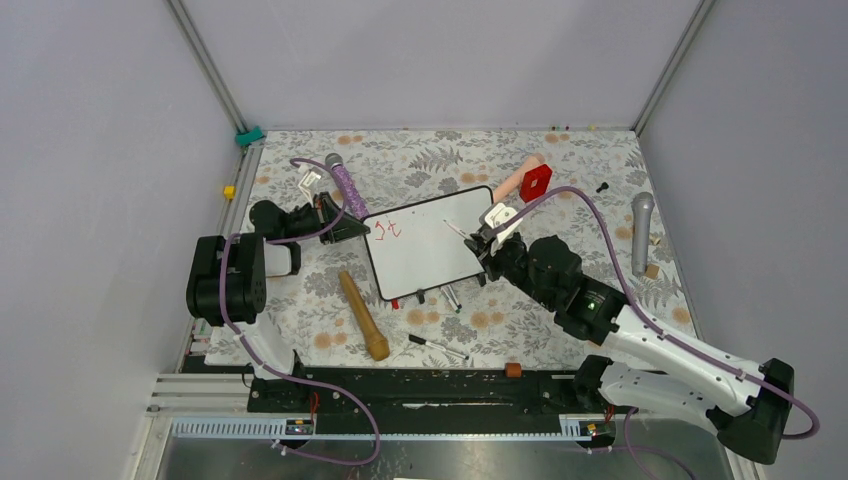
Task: Write a sentence on the whiteboard
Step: Put down the whiteboard on the whiteboard stand.
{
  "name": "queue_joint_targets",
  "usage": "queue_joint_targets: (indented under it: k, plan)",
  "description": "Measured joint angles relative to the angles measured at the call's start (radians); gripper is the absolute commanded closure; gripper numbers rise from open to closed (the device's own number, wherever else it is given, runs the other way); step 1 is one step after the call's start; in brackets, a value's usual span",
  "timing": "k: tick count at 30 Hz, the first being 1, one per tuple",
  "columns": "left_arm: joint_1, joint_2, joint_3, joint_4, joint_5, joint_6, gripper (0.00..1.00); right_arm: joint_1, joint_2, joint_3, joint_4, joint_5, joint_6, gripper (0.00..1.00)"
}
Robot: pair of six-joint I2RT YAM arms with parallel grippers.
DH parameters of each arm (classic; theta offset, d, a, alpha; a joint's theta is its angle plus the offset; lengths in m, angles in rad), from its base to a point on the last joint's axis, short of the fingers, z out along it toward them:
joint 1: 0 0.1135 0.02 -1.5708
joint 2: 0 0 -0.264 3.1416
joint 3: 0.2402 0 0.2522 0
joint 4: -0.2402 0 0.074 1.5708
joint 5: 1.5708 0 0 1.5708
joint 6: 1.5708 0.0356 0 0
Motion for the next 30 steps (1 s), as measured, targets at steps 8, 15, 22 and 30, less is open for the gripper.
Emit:
queue_joint_targets:
  k: [8, 15, 22, 30]
  plan:
    - [0.003, -0.045, -0.025, -0.008, -0.015, 0.034, 1.0, 0.0, 0.019, 0.002, 0.029, 0.006, 0.012, 1.0]
    - [0.005, -0.069, -0.029, -0.01, -0.013, 0.052, 1.0, 0.0, 0.009, -0.018, 0.08, 0.026, 0.005, 1.0]
    - [-0.003, -0.037, 0.007, -0.008, 0.007, 0.04, 0.92, 0.0, -0.007, -0.043, 0.112, 0.026, -0.013, 1.0]
    - [-0.012, -0.02, 0.035, -0.002, 0.036, 0.012, 0.02, 0.0, -0.014, -0.051, 0.134, 0.026, -0.041, 1.0]
